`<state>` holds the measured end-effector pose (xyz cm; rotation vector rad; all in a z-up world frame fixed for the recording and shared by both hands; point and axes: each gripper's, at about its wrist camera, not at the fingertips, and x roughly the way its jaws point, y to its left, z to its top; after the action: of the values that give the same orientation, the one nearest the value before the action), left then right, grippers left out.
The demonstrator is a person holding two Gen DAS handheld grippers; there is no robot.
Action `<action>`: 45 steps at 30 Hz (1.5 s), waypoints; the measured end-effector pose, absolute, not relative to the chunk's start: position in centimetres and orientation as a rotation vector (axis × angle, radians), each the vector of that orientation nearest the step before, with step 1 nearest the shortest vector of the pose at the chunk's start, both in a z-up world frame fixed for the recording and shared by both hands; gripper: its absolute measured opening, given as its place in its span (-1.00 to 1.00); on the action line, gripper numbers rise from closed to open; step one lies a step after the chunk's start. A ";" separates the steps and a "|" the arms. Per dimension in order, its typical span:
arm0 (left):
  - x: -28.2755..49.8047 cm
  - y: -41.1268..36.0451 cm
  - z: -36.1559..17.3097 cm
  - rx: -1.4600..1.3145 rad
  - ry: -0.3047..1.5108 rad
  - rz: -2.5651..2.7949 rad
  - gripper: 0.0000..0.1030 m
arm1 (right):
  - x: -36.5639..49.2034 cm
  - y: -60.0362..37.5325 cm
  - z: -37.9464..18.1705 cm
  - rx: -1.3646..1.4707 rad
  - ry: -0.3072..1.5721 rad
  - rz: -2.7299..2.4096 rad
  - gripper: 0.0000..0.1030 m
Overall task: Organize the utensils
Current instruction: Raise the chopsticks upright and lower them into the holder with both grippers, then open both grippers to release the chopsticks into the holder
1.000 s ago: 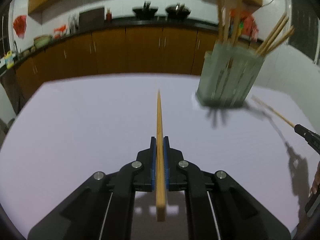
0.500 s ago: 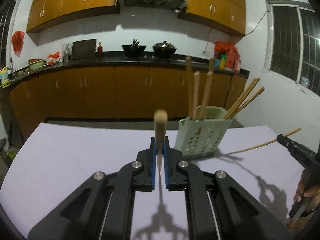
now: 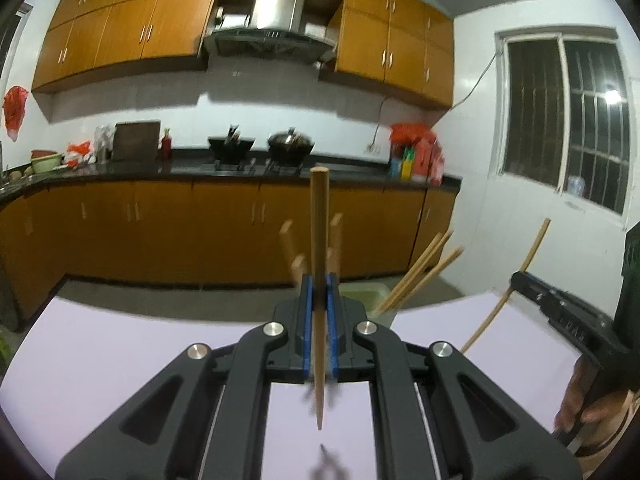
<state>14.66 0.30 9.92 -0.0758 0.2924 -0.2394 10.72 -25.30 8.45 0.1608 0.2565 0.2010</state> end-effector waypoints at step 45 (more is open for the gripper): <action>21.9 -0.1 12.5 -0.179 0.103 -0.168 0.12 | 16.2 -22.4 11.4 0.113 0.109 0.220 -0.11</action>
<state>21.89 -0.13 12.50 -0.1788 0.1034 -0.1680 16.18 -22.37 11.39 0.1135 0.1089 0.2203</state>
